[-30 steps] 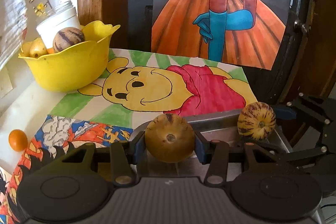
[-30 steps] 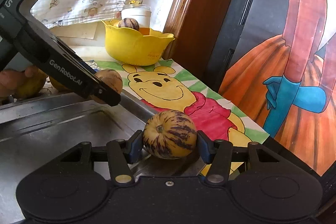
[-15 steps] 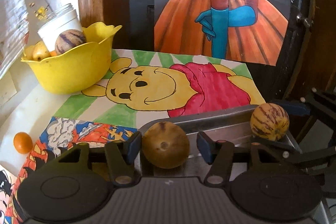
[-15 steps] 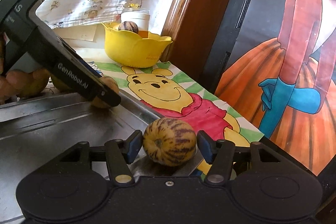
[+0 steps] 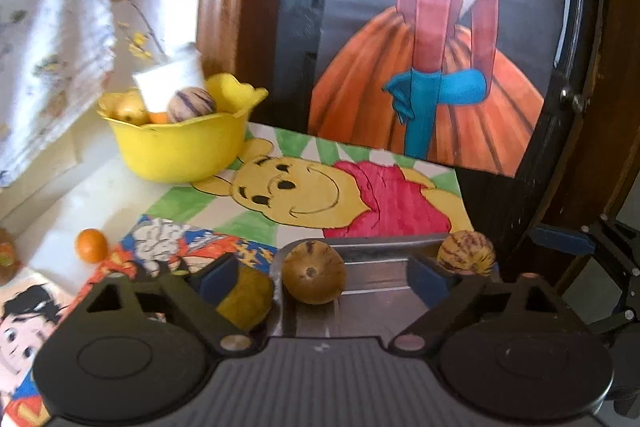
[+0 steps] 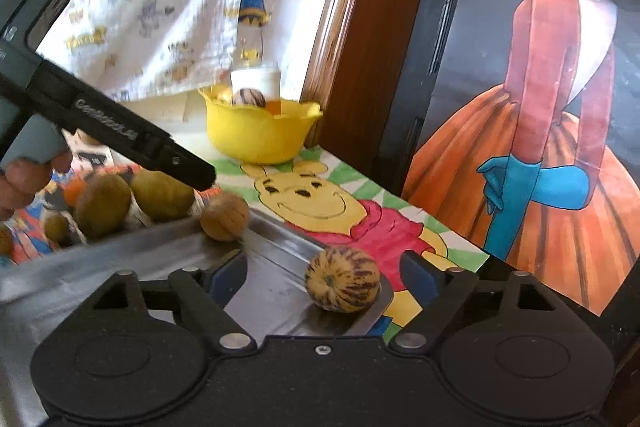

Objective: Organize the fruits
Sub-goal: 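Open the left tool onto the tray while the right tool releases the pepino there, then withdraw both tools from the tray toward the remaining fruits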

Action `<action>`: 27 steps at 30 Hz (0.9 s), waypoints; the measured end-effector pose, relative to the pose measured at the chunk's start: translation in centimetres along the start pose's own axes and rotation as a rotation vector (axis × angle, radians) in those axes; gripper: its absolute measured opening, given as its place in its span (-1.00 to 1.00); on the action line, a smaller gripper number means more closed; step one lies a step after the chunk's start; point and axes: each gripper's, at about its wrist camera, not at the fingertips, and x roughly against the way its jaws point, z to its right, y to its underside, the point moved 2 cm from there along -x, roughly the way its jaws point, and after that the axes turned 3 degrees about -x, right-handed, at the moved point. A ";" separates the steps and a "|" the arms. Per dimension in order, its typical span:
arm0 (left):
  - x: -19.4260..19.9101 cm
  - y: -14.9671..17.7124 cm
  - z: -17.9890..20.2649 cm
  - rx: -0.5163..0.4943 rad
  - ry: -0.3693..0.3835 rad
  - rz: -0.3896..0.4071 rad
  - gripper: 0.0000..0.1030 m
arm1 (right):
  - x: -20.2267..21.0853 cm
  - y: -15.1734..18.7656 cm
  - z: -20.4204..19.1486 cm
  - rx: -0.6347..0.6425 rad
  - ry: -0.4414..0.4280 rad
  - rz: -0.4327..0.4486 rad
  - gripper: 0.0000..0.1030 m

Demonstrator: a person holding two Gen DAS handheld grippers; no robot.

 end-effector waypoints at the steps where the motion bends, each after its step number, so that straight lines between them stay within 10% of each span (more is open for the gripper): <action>1: 0.7 0.1 -0.1 0.008 -0.005 0.010 0.95 | 0.7 -0.3 -0.2 -0.008 0.002 0.009 0.78; 27: 19.0 9.7 -5.7 0.119 -0.227 0.093 0.99 | 14.1 -0.7 -12.2 -0.168 -0.052 0.040 0.99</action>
